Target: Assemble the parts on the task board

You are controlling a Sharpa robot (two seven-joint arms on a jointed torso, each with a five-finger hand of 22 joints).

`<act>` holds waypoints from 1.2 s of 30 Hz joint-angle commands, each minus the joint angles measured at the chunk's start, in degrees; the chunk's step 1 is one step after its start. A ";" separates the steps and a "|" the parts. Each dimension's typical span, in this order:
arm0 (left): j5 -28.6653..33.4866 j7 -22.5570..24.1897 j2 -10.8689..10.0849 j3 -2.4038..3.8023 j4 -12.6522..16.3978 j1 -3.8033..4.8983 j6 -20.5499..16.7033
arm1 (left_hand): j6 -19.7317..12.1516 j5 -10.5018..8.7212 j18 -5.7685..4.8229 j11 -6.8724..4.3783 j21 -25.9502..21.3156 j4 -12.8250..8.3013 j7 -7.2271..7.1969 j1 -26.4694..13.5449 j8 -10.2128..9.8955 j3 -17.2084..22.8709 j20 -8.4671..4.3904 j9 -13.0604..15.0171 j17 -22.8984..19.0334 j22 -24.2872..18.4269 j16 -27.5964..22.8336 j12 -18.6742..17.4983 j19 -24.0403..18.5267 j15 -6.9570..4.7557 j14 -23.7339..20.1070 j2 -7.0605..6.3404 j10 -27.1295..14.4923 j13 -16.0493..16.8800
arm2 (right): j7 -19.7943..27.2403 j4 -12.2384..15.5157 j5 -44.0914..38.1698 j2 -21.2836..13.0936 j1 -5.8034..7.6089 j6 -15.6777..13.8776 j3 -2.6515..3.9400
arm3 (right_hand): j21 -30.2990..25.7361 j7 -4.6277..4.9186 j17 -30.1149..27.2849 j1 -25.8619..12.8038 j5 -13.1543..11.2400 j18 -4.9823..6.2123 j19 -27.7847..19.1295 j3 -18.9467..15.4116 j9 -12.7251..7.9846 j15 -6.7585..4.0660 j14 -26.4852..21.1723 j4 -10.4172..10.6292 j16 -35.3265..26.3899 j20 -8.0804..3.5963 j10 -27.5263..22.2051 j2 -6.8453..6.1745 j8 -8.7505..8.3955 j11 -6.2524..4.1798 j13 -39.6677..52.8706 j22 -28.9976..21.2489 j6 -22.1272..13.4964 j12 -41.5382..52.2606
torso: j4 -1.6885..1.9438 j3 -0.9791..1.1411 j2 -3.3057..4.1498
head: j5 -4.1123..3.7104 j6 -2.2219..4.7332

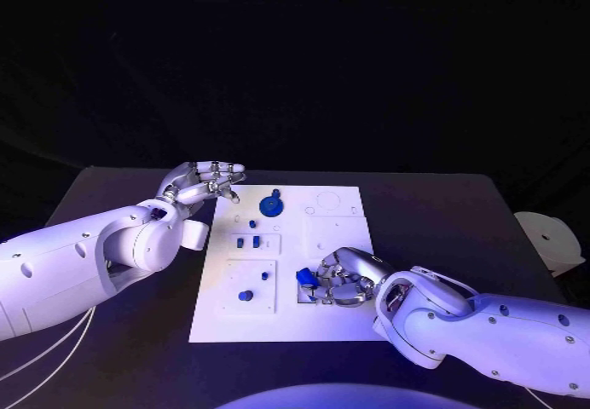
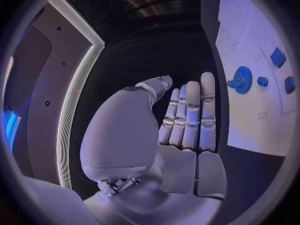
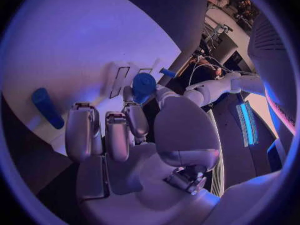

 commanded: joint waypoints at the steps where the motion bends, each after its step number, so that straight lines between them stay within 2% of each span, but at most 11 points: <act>1: 0.10 0.51 0.12 0.04 0.12 0.00 1.00 | -0.36 -0.22 0.76 0.09 -0.20 -0.22 0.14 -0.58 -0.10 -0.04 0.21 0.09 -0.08 -0.10 0.20 0.28 -0.39 -0.06 -0.38 0.30 -0.47 0.07 | -0.27 -0.24 -0.36 0.10 -0.17 1.98 -0.10 | 0.03 -3.12 4.82 -1.28 -0.18 -0.75 0.15 -0.69 -0.03 -0.58 4.15 -0.01 0.31 -0.32 0.44 -0.02 0.30 -0.05 0.10 8.26 3.44 0.15 | 0.25 -0.06 -0.03 | -0.17 -0.05; 2: 0.10 0.51 0.11 0.04 0.12 0.00 0.99 | -0.36 -0.22 0.76 0.09 -0.20 -0.22 0.14 -0.58 -0.10 -0.04 0.21 0.09 -0.08 -0.10 0.20 0.28 -0.39 -0.06 -0.38 0.30 -0.47 0.07 | -0.36 -0.28 -0.56 0.12 -0.17 1.90 -0.10 | 0.01 -3.18 4.81 -1.99 0.92 -0.75 0.15 -1.12 0.07 -0.63 4.14 -0.04 0.30 -0.38 0.45 -0.11 0.33 -0.09 0.18 8.30 3.44 0.14 | 0.26 -0.06 -0.04 | -0.18 -0.03; 5: 0.10 0.50 0.08 0.04 0.12 0.00 0.98 | -0.36 -0.22 0.76 0.09 -0.20 -0.22 0.14 -0.58 -0.10 -0.04 0.21 0.09 -0.08 -0.10 0.20 0.28 -0.39 -0.06 -0.38 0.30 -0.47 0.07 | -0.68 -0.37 -1.25 0.20 -0.17 1.64 -0.10 | -0.14 -3.18 4.76 -2.44 1.20 -0.72 0.09 -1.49 0.13 -0.65 4.13 -0.04 0.29 -0.41 0.37 -0.29 0.33 -0.11 0.09 8.25 3.38 -0.02 | 0.35 -0.07 -0.04 | -0.20 0.00; 6: 0.10 0.50 0.07 0.04 0.12 0.00 0.97 | -0.36 -0.22 0.76 0.09 -0.20 -0.22 0.14 -0.58 -0.10 -0.04 0.21 0.09 -0.08 -0.10 0.20 0.28 -0.39 -0.06 -0.38 0.30 -0.47 0.07 | -0.79 -0.38 -1.41 0.22 -0.17 1.61 -0.10 | -0.16 -3.18 4.70 -2.85 0.78 -0.72 0.09 -1.83 0.17 -0.64 4.12 -0.03 0.27 -0.42 0.33 -0.44 0.34 -0.10 0.06 8.26 3.36 -0.11 | 0.40 -0.06 -0.04 | -0.21 0.02; 7: 0.10 0.49 0.06 0.04 0.13 0.00 0.97 | -0.36 -0.22 0.76 0.09 -0.20 -0.22 0.14 -0.58 -0.10 -0.04 0.21 0.09 -0.08 -0.10 0.20 0.28 -0.39 -0.06 -0.38 0.30 -0.47 0.07 | -0.88 -0.40 -1.56 0.24 -0.17 1.58 -0.10 | -0.22 -3.19 4.68 -4.13 -0.73 -0.72 0.08 -2.60 0.31 -0.65 4.11 0.00 0.26 -0.43 0.30 -0.32 0.41 -0.11 0.09 8.28 3.39 -0.19 | 0.43 -0.06 -0.05 | -0.24 0.03; 15: 0.10 0.46 -0.08 0.03 0.15 0.00 0.90 | -0.36 -0.22 0.76 0.09 -0.20 -0.22 0.14 -0.58 -0.10 -0.04 0.21 0.09 -0.08 -0.10 0.20 0.28 -0.39 -0.06 -0.38 0.30 -0.47 0.07 | -1.15 -0.28 -2.38 0.14 -0.17 1.71 -0.10 | -0.48 -3.25 4.55 -6.98 -3.63 -0.68 0.04 -4.88 0.79 -0.69 4.08 0.04 0.21 -0.46 0.28 0.14 0.66 -0.14 0.21 8.32 3.36 -0.43 | 0.55 -0.09 -0.12 | -0.43 0.00; 27: 0.10 0.46 -0.20 0.03 0.18 0.00 0.84 | -0.36 -0.22 0.76 0.09 -0.20 -0.22 0.14 -0.58 -0.10 -0.04 0.21 0.09 -0.08 -0.10 0.20 0.28 -0.39 -0.06 -0.38 0.30 -0.47 0.07 | -0.96 0.20 -3.26 -0.24 -0.18 1.11 -0.10 | -0.60 -3.26 4.54 -9.92 -6.10 -0.68 0.09 -7.98 1.31 -0.69 4.08 0.07 0.20 -0.46 0.30 0.79 0.91 -0.14 0.38 8.45 3.26 -0.69 | 0.78 -0.04 -0.11 | -0.65 0.16; 31: 0.10 0.46 -0.25 0.03 0.19 0.00 0.79 | -0.36 -0.22 0.76 0.09 -0.20 -0.22 0.14 -0.58 -0.10 -0.04 0.21 0.09 -0.08 -0.10 0.20 0.28 -0.39 -0.06 -0.38 0.30 -0.47 0.07 | -0.78 0.57 -3.55 -0.74 -0.17 0.90 -0.10 | -0.62 -3.27 4.55 -9.81 -6.02 -0.68 0.09 -8.03 1.33 -0.69 4.09 0.00 0.21 -0.46 0.30 0.90 0.91 -0.15 0.39 8.45 3.25 -0.70 | 0.90 -0.02 -0.11 | -0.72 0.10; 35: 0.10 0.45 -0.32 0.03 0.23 0.00 0.75 | -0.36 -0.22 0.76 0.09 -0.20 -0.22 0.14 -0.58 -0.10 -0.04 0.21 0.09 -0.08 -0.10 0.20 0.28 -0.39 -0.06 -0.38 0.30 -0.47 0.07 | -0.38 1.24 -3.65 -1.84 -0.14 0.59 -0.09 | -0.70 -3.28 4.57 -7.84 -4.16 -0.68 0.10 -8.18 1.50 -0.70 4.09 -0.12 0.21 -0.47 0.31 1.34 0.92 -0.17 0.49 8.50 3.10 -0.78 | 0.95 -0.05 -0.16 | -0.77 0.02; 36: 0.10 0.45 -0.34 0.03 0.23 0.00 0.74 | -0.36 -0.22 0.76 0.09 -0.20 -0.22 0.14 -0.58 -0.10 -0.04 0.21 0.09 -0.08 -0.10 0.20 0.28 -0.39 -0.06 -0.38 0.30 -0.47 0.07 | -0.25 1.46 -3.61 -2.20 -0.11 0.49 -0.09 | -0.73 -3.29 4.50 -6.30 -3.26 -0.68 0.11 -8.13 1.56 -0.70 4.08 -0.20 0.19 -0.48 0.31 1.40 0.87 -0.17 0.54 8.54 2.97 -0.85 | 0.97 -0.06 -0.19 | -0.79 -0.01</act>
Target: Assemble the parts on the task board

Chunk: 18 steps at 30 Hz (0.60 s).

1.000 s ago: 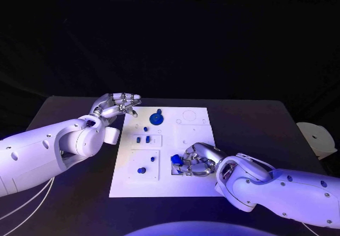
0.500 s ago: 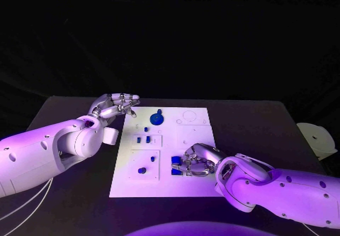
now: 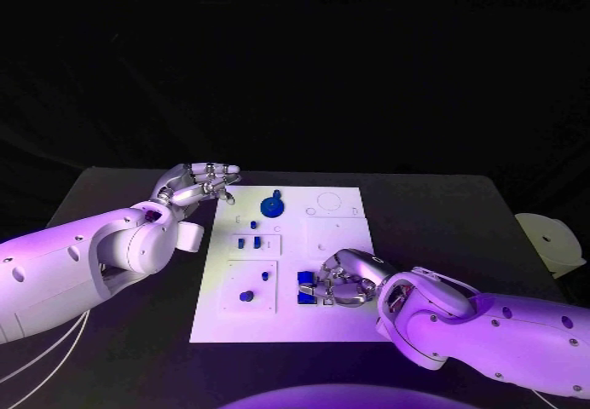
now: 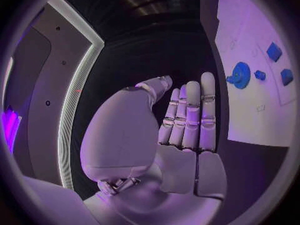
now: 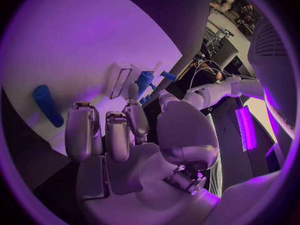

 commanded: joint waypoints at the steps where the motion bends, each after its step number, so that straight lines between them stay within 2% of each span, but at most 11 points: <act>1: 0.10 0.47 -0.02 0.03 0.19 0.00 0.69 | -0.36 -0.22 0.77 0.09 -0.20 -0.22 0.13 -0.36 -0.10 -0.04 0.06 0.05 -0.09 -0.06 0.20 0.28 -0.24 -0.06 -0.38 0.07 -0.47 0.09 | 0.81 0.83 -1.02 -1.15 0.06 -0.21 0.01 | -0.53 -0.02 4.52 2.97 1.24 -0.66 0.07 -0.14 0.14 -0.30 4.08 -0.19 0.19 -0.47 0.30 -0.21 -0.10 -0.16 0.09 8.54 -0.73 -0.46 | 0.07 -0.03 -0.07 | -0.07 -0.13; 2: 0.10 0.47 -0.04 0.03 0.19 0.00 0.67 | -0.36 -0.22 0.77 0.09 -0.20 -0.22 0.13 -0.36 -0.10 -0.04 0.06 0.05 -0.09 -0.06 0.20 0.28 -0.24 -0.06 -0.38 0.07 -0.47 0.09 | 0.97 1.10 -0.93 -1.56 0.13 -0.27 0.01 | -0.57 -0.07 4.49 6.16 2.22 -0.66 0.07 0.35 0.16 -0.33 4.07 -1.19 0.18 -0.48 0.23 -0.62 -0.25 -0.21 0.04 8.57 -1.02 -0.65 | 0.04 -0.03 -0.08 | -0.04 -0.15; 6: 0.10 0.48 -0.07 0.03 0.18 0.00 0.62 | -0.36 -0.22 0.77 0.09 -0.20 -0.22 0.13 -0.36 -0.10 -0.04 0.06 0.05 -0.09 -0.06 0.20 0.28 -0.24 -0.06 -0.38 0.07 -0.47 0.09 | 1.92 2.25 0.42 -3.56 0.80 -0.68 0.04 | -0.62 0.04 4.49 10.37 1.71 -0.67 0.11 1.10 0.05 -0.29 4.07 -1.13 0.17 -0.49 0.23 -1.06 -0.56 -0.14 0.16 8.67 -1.11 -0.77 | 0.05 -0.05 -0.11 | -0.14 -0.12; 11: 0.10 0.51 -0.13 0.03 0.24 0.00 0.56 | -0.36 -0.22 0.77 0.09 -0.20 -0.22 0.13 -0.36 -0.10 -0.04 0.06 0.05 -0.09 -0.06 0.20 0.28 -0.24 -0.06 -0.38 0.07 -0.47 0.09 | 3.23 3.42 4.21 -6.73 2.27 -1.67 0.05 | -1.27 0.16 4.14 13.73 1.28 -0.55 -0.10 2.14 -0.21 -0.23 4.00 -1.29 0.06 -0.44 -0.15 -1.44 -1.12 -0.06 -0.34 8.52 -1.48 -1.59 | 0.24 -0.04 -0.08 | -0.39 -0.21; 14: 0.10 0.52 -0.16 0.03 0.25 0.00 0.48 | -0.36 -0.22 0.77 0.09 -0.20 -0.22 0.13 -0.36 -0.10 -0.04 0.06 0.05 -0.09 -0.06 0.20 0.28 -0.24 -0.06 -0.38 0.07 -0.47 0.09 | 3.70 3.71 6.08 -8.79 3.29 -1.78 0.05 | -1.93 0.69 3.81 15.97 1.51 -0.46 -0.35 2.93 -0.69 0.06 3.91 -1.53 -0.07 -0.26 -0.66 -2.01 -2.23 0.34 -0.90 8.33 -2.68 -2.44 | 0.26 -0.07 -0.07 | -0.69 -0.18; 18: -0.13 0.49 -0.08 0.03 0.33 0.00 0.60 | -0.36 -0.22 0.77 0.09 -0.20 -0.22 0.13 -0.36 -0.10 -0.04 0.06 0.05 -0.09 -0.06 0.20 0.28 -0.24 -0.06 -0.38 0.07 -0.47 0.09 | 3.39 3.54 5.18 -11.18 4.08 0.73 0.02 | -2.77 1.21 3.15 16.53 1.18 -0.32 -0.69 3.11 -1.11 0.39 3.76 -1.17 -0.30 -0.01 -1.34 -2.53 -3.13 0.76 -1.82 8.05 -3.44 -3.67 | 0.30 -0.13 -0.07 | -1.19 -0.06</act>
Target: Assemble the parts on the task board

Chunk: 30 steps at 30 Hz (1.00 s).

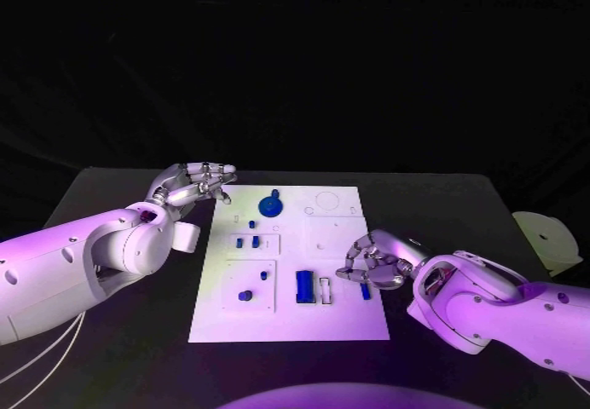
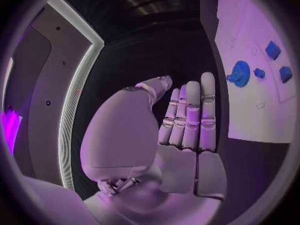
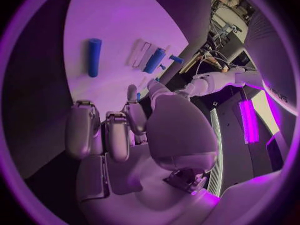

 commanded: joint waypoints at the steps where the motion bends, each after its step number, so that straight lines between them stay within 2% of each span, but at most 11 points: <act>1: -0.23 0.50 0.16 0.03 0.30 0.00 0.69 | -0.37 -0.21 0.79 0.08 -0.23 -0.37 0.11 -0.43 -0.03 -0.05 0.09 0.12 -0.09 -0.08 0.30 0.41 -0.29 -0.06 -0.48 0.11 -0.63 0.12 | 0.92 -0.13 0.52 -1.57 0.38 2.62 -0.09 | -1.45 0.68 2.03 0.48 -0.57 -0.16 -0.94 0.19 -0.69 0.73 3.50 0.64 -0.69 0.46 -1.29 -0.37 -1.55 0.47 -1.48 7.64 -1.64 -2.00 | 0.17 -0.08 0.05 | -0.75 0.25; 7: -0.48 0.62 0.22 0.04 0.52 0.00 0.87 | -0.36 -0.22 0.79 0.08 -0.23 -0.38 0.11 -0.43 -0.02 -0.05 0.09 0.12 -0.10 -0.08 0.30 0.41 -0.29 -0.06 -0.48 0.11 -0.64 0.12 | -0.09 -0.31 -3.30 -3.67 0.12 4.23 -0.29 | -1.79 1.02 1.52 0.41 -0.94 -0.12 -1.08 0.04 -1.07 1.03 3.37 1.00 -0.91 0.73 -1.66 -0.60 -2.27 0.80 -2.08 7.54 -1.89 -2.80 | 0.07 0.09 0.01 | -1.24 0.21; 14: -0.53 0.71 0.24 0.04 0.55 0.00 0.91 | -0.36 -0.22 0.79 0.08 -0.23 -0.38 0.11 -0.43 -0.02 -0.05 0.09 0.12 -0.10 -0.08 0.30 0.41 -0.29 -0.06 -0.48 0.11 -0.64 0.12 | -2.27 -0.21 -6.85 -5.15 -0.95 4.83 -0.46 | -1.52 1.11 1.74 -0.67 -1.21 -0.17 -0.93 -0.65 -1.35 1.23 3.42 1.32 -0.89 1.02 -1.62 -0.88 -2.69 0.94 -2.15 7.70 -1.14 -2.96 | 0.07 0.02 0.03 | -1.61 0.04; 20: -0.53 0.75 0.20 0.04 0.59 0.00 0.95 | -0.36 -0.22 0.79 0.08 -0.23 -0.38 0.11 -0.43 -0.02 -0.05 0.09 0.12 -0.10 -0.08 0.30 0.41 -0.29 -0.06 -0.48 0.11 -0.64 0.12 | -3.92 -0.58 -8.92 -4.67 -2.49 4.83 -0.52 | -1.66 0.95 1.65 -1.59 -1.26 -0.12 -0.94 -1.21 -1.41 1.18 3.41 1.36 -0.95 1.09 -1.58 -0.93 -2.75 0.85 -2.24 7.69 -0.39 -3.12 | 0.33 0.07 0.05 | -1.75 -0.07; 30: -0.52 0.74 0.07 0.04 0.64 0.00 0.98 | -0.33 -0.23 0.78 0.09 -0.25 -0.42 0.11 -0.49 0.02 -0.09 0.11 0.15 -0.10 -0.09 0.32 0.44 -0.32 -0.04 -0.54 0.08 -0.73 0.13 | -5.28 -1.84 -10.16 -2.92 -3.73 5.11 -0.54 | -1.71 0.89 1.70 -2.01 -1.34 -0.11 -0.94 -1.48 -1.43 1.15 3.42 1.37 -0.95 1.09 -1.53 -0.92 -2.79 0.80 -2.22 7.69 -0.13 -3.11 | 0.41 -0.02 0.03 | -1.77 -0.17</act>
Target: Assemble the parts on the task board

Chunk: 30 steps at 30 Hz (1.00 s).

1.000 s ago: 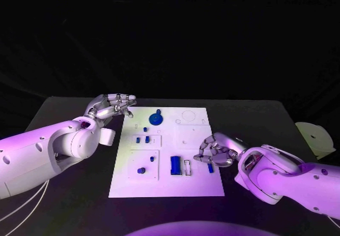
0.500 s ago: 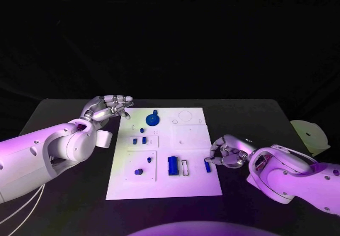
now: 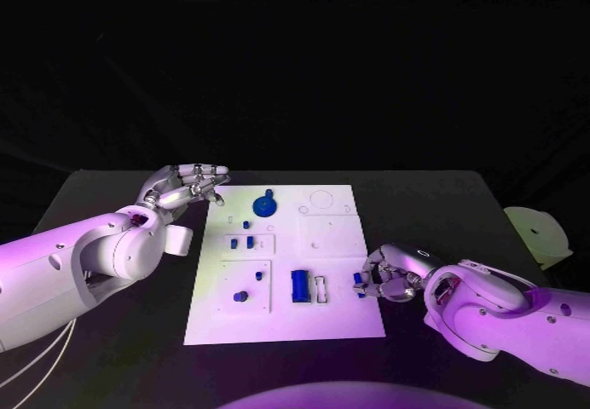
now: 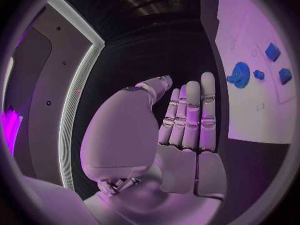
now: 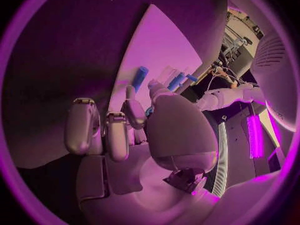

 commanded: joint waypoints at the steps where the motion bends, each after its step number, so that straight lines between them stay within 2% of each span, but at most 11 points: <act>1: -0.30 0.67 0.03 0.04 0.19 0.00 0.92 | -0.33 -0.23 0.78 0.10 -0.25 -0.26 0.11 -0.50 0.02 0.07 0.12 0.10 -0.05 -0.09 0.33 0.23 -0.33 -0.05 -0.54 0.08 -0.31 0.06 | -1.68 -0.47 -2.48 0.44 -0.40 1.32 -0.01 | -0.15 0.07 1.67 -0.54 -0.21 -0.10 -0.05 -0.37 -0.08 0.42 3.53 -0.09 -0.28 0.20 -0.22 0.04 -0.30 0.10 0.00 7.71 0.46 -0.27 | 0.07 -0.07 0.00 | 0.02 -0.08; 6: -0.30 0.65 -0.02 0.04 0.18 0.00 0.94 | -0.33 -0.23 0.78 0.10 -0.25 -0.26 0.11 -0.50 0.02 0.07 0.12 0.10 -0.05 -0.09 0.33 0.23 -0.33 -0.05 -0.54 0.08 -0.31 0.06 | -1.96 -1.04 -3.12 1.17 -0.99 1.70 -0.02 | -0.13 0.02 1.66 -0.55 -0.23 -0.11 -0.03 -0.39 -0.07 0.40 3.53 -0.13 -0.29 0.20 -0.22 0.09 -0.28 0.07 -0.03 7.73 0.58 -0.31 | 0.09 -0.04 -0.07 | 0.08 -0.17; 11: -0.29 0.62 -0.06 0.04 0.18 0.00 1.01 | -0.33 -0.23 0.78 0.10 -0.25 -0.26 0.11 -0.50 0.02 0.07 0.12 0.10 -0.05 -0.09 0.33 0.23 -0.33 -0.05 -0.54 0.08 -0.31 0.06 | -2.56 -1.71 -4.23 1.97 -1.37 2.65 -0.02 | -0.13 -0.23 1.75 1.29 -0.06 -0.11 0.04 0.01 -0.09 0.19 3.56 -0.66 -0.28 0.08 -0.15 0.08 -0.38 -0.17 0.03 7.79 1.08 -0.33 | 0.13 -0.01 -0.04 | 0.11 -0.20; 13: -0.19 0.54 -0.06 0.04 0.17 0.00 1.10 | -0.33 -0.23 0.78 0.10 -0.25 -0.26 0.11 -0.50 0.02 0.07 0.12 0.10 -0.05 -0.09 0.33 0.23 -0.33 -0.05 -0.54 0.08 -0.31 0.06 | -3.21 -2.06 -4.78 2.29 -1.47 3.35 -0.02 | -0.06 -0.40 1.79 3.37 0.02 -0.12 0.09 0.66 -0.11 0.05 3.58 -1.46 -0.28 -0.02 -0.13 -0.09 -0.49 -0.35 0.10 7.84 1.22 -0.30 | 0.14 -0.02 -0.04 | 0.00 -0.21; 16: -0.09 0.39 -0.07 0.04 0.17 0.00 1.26 | -0.33 -0.24 0.78 0.11 -0.27 -0.25 0.11 -0.59 0.05 0.04 0.14 0.12 -0.05 -0.10 0.35 0.27 -0.35 -0.03 -0.57 0.10 -0.36 0.07 | -4.10 -2.41 -5.69 2.61 -1.56 4.06 -0.02 | 0.23 -0.51 2.12 6.56 -2.19 -0.20 0.27 2.04 -0.25 -0.12 3.65 -2.54 -0.20 -0.20 -0.03 -0.25 -0.76 -0.50 0.32 8.02 1.56 -0.14 | 0.17 -0.03 -0.04 | 0.03 -0.19; 17: -0.07 0.34 -0.08 0.04 0.17 0.00 1.31 | -0.33 -0.24 0.77 0.11 -0.28 -0.23 0.12 -0.64 0.06 0.02 0.14 0.12 -0.05 -0.11 0.36 0.28 -0.35 -0.02 -0.58 0.12 -0.39 0.07 | -4.38 -2.48 -6.10 2.71 -1.59 4.32 -0.02 | 0.36 -0.72 2.46 8.62 -3.12 -0.23 0.36 3.32 -0.35 -0.24 3.72 -3.36 -0.09 -0.28 0.06 0.07 -0.89 -0.67 0.51 8.10 1.76 0.04 | 0.21 -0.03 -0.04 | 0.03 -0.23; 20: -0.01 0.26 -0.13 0.04 0.19 0.00 1.39 | -0.33 -0.24 0.77 0.11 -0.28 -0.23 0.12 -0.64 0.06 0.02 0.14 0.12 -0.05 -0.11 0.36 0.28 -0.35 -0.02 -0.58 0.12 -0.39 0.07 | -5.08 -2.51 -7.46 2.96 -1.65 5.19 -0.02 | 0.62 -0.92 2.83 11.92 -4.18 -0.29 0.50 5.70 -0.54 -0.44 3.79 -5.02 0.02 -0.46 0.01 0.11 -1.09 -0.88 0.69 8.25 2.20 0.14 | 0.19 -0.02 -0.05 | 0.06 -0.30; 21: -0.01 0.25 -0.14 0.04 0.19 0.00 1.40 | -0.33 -0.24 0.77 0.11 -0.28 -0.23 0.12 -0.64 0.06 0.02 0.14 0.12 -0.05 -0.11 0.36 0.28 -0.35 -0.02 -0.58 0.12 -0.39 0.07 | -5.23 -2.49 -7.81 3.00 -1.65 5.41 -0.02 | 0.64 -0.73 3.05 13.17 -4.40 -0.30 0.55 8.43 -0.95 -0.24 3.82 -5.71 0.07 -0.64 -0.02 -0.55 -1.49 -0.76 0.84 8.34 2.87 0.18 | 0.19 -0.02 -0.05 | 0.07 -0.31; 26: 0.02 0.22 -0.17 0.04 0.20 0.00 1.44 | -0.33 -0.24 0.77 0.11 -0.28 -0.23 0.12 -0.64 0.06 0.02 0.14 0.12 -0.05 -0.11 0.36 0.28 -0.35 -0.02 -0.58 0.12 -0.39 0.07 | -5.83 -2.23 -9.39 3.17 -1.68 6.34 -0.02 | 0.56 -0.69 3.37 13.78 -3.73 -0.34 0.58 12.26 -1.43 -0.24 3.86 -6.83 0.15 -0.52 -0.06 -2.44 -2.03 -0.70 0.96 8.44 3.61 0.19 | 0.17 -0.05 -0.11 | 0.05 -0.31; 27: 0.02 0.22 -0.17 0.04 0.21 0.00 1.44 | -0.33 -0.24 0.77 0.11 -0.28 -0.23 0.12 -0.64 0.06 0.02 0.14 0.12 -0.05 -0.11 0.36 0.28 -0.35 -0.02 -0.58 0.12 -0.39 0.07 | -5.87 -2.21 -9.49 3.19 -1.68 6.39 -0.02 | 0.56 -0.69 3.37 13.78 -3.73 -0.34 0.58 12.26 -1.43 -0.24 3.86 -6.83 0.15 -0.52 -0.06 -2.44 -2.03 -0.70 0.96 8.44 3.61 0.19 | 0.17 -0.06 -0.11 | 0.05 -0.31; 30: 0.02 0.22 -0.19 0.04 0.22 0.00 1.45 | -0.33 -0.24 0.77 0.11 -0.28 -0.23 0.12 -0.64 0.06 0.02 0.14 0.12 -0.05 -0.11 0.36 0.28 -0.35 -0.02 -0.58 0.12 -0.39 0.07 | -6.07 -2.06 -9.97 3.28 -1.69 6.51 -0.02 | 0.52 -0.71 3.46 12.76 -3.19 -0.37 0.63 15.43 -1.60 -0.29 3.86 -7.30 0.15 -0.41 0.00 -3.74 -2.30 -0.62 1.06 8.55 4.12 0.21 | 0.22 -0.07 -0.09 | 0.09 -0.29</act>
